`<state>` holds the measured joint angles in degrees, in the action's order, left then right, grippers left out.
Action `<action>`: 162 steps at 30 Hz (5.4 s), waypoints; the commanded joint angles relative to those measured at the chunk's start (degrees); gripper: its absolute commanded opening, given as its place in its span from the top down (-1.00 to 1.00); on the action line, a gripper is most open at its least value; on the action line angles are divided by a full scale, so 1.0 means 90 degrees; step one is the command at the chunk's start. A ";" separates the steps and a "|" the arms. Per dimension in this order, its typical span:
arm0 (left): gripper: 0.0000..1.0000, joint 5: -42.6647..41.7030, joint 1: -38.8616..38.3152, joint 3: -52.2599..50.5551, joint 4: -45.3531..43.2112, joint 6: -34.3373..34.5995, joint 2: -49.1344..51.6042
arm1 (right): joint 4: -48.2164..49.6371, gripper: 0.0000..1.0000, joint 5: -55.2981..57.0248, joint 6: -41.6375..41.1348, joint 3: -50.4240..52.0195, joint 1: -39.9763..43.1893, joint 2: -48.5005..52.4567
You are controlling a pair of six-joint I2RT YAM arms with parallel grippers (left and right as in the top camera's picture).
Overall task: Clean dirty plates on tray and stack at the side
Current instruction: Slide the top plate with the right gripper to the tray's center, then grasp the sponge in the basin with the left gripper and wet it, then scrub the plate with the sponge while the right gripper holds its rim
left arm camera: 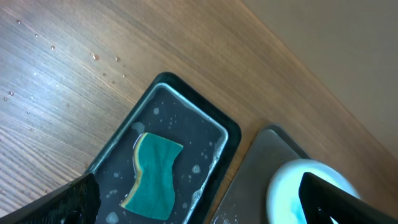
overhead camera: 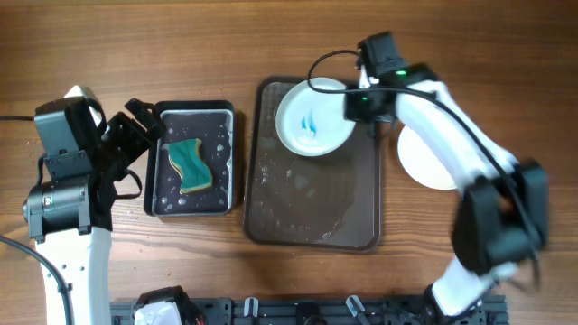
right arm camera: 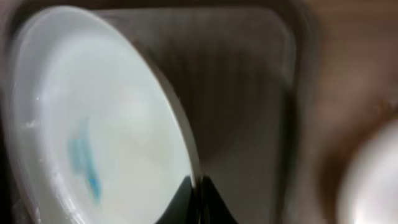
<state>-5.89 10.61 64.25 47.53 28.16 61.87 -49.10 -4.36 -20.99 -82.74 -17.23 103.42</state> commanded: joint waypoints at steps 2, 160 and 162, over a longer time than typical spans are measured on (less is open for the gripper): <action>-1.00 -0.0056 -0.0024 0.0032 -0.0007 -0.0078 -0.0029 | -0.1236 0.91 -0.0100 -0.0381 0.0172 0.0029 -0.1552; 0.92 -0.2319 -0.4925 0.2421 -0.0493 -0.0648 0.6686 | 0.1625 0.91 -0.1282 0.0002 0.2705 0.0452 0.0427; 0.92 -0.2790 -0.5095 0.2421 -0.0753 -0.0648 0.6710 | 0.1605 0.92 -0.1280 0.0005 0.2705 0.0452 0.0427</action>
<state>-11.20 -31.83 86.70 43.97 22.83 119.98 -34.44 -19.22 -20.73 -58.57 -12.95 104.97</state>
